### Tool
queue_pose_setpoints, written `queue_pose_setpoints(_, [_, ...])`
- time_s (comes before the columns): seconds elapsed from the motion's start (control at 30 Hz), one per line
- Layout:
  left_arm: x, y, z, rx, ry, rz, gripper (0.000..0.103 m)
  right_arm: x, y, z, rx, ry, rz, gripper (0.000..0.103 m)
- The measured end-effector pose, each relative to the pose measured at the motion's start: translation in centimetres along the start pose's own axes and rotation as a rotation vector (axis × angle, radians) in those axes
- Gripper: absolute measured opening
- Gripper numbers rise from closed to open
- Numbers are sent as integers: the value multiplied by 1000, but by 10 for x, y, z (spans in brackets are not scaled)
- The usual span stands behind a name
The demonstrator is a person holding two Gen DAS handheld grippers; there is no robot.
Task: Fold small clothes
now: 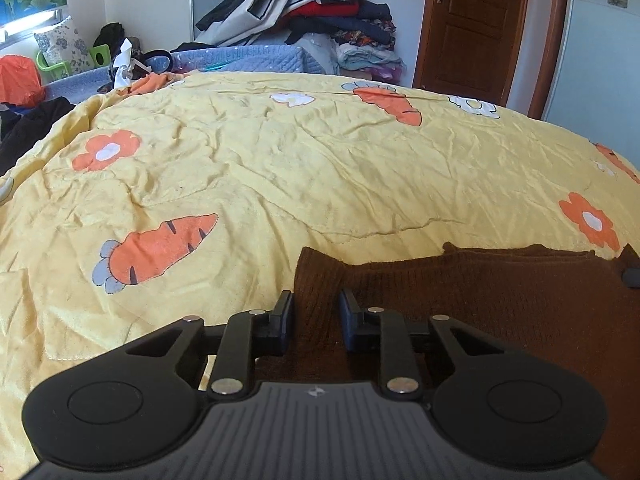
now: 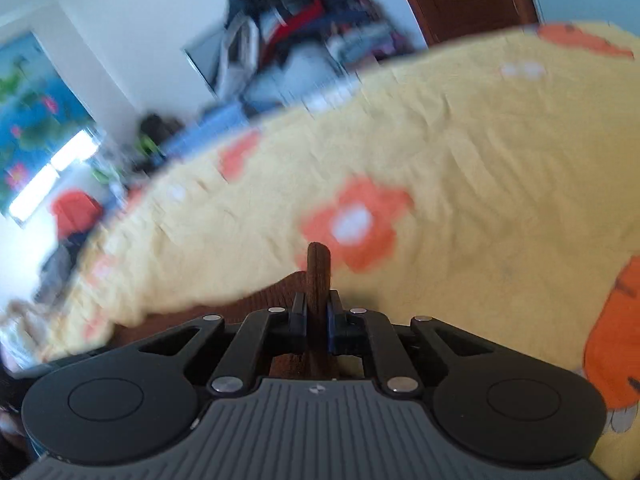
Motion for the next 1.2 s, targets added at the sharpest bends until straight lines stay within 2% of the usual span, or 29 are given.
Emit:
queue_pose_setpoints(0.03, [0, 0, 0, 1, 4, 1, 23, -2, 0, -1, 4, 5, 2, 14])
queue_pose_setpoints(0.1, [-1, 2, -1, 5, 14, 12, 23, 0, 3, -5, 18, 7, 64, 27])
queue_pose_setpoints(0.17, [-2, 3, -1, 9, 19, 20, 23, 5, 1, -17, -2, 51, 67, 35])
queue_pose_setpoints(0.23, [-2, 3, -1, 12, 20, 22, 23, 9, -6, -32, -18, 124, 36, 35])
queue_pose_setpoints(0.33, [-3, 5, -2, 18, 25, 25, 23, 11, -28, -43, 1, 159, -38, 38])
queue_pose_setpoints(0.4, [-4, 6, -2, 23, 31, 28, 23, 6, -48, -39, 19, 133, -127, 55])
queue_pose_setpoints(0.47, [-4, 6, -3, 24, 34, 30, 23, -3, -63, -27, 9, 94, -214, 65])
queue_pose_setpoints(0.57, [-4, 4, -3, 22, 31, 18, 22, -13, -60, 1, -39, 16, -226, 64])
queue_pose_setpoints(0.6, [-2, 1, -3, 27, 28, 11, 16, -17, -53, 9, -63, 5, -221, 63])
queue_pose_setpoints(0.63, [-1, -3, -4, 32, 24, -1, 9, -21, -48, 8, -49, 64, -233, 64])
queue_pose_setpoints(0.67, [1, -8, -6, 43, 24, -16, 5, -22, -43, 7, -35, 76, -203, 65])
queue_pose_setpoints(0.77, [2, -30, -5, 69, 10, -59, 4, -25, -42, 4, -24, 87, -181, 67])
queue_pose_setpoints(0.93, [5, -32, -20, -9, 53, -78, 5, -28, -50, 6, -12, 78, -221, 80])
queue_pose_setpoints(1.0, [10, -31, -23, -55, 62, -112, 11, -30, -51, 5, -12, 78, -227, 82])
queue_pose_setpoints(1.03, [13, -30, -20, -75, 53, -133, 23, -30, -51, 5, -10, 80, -223, 82])
queue_pose_setpoints(1.07, [16, -29, -16, -80, 44, -149, 41, -29, -50, 4, -6, 82, -215, 82])
queue_pose_setpoints(1.13, [18, -24, -3, -57, 13, -137, 66, -29, -47, 2, 4, 88, -193, 82])
queue_pose_setpoints(1.2, [16, -17, 11, -27, -34, -83, 55, -29, -44, 1, 12, 94, -172, 82])
Point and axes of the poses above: each gripper's, at about its wrist camera, not at the fingertips, and z roughly the way its jaws point, y to its right, x to its top, the point moved 1 cm from there along z, roughly the way its jaws point, and after that the axes turned 8 degrees about y, right-handed, at the moved point
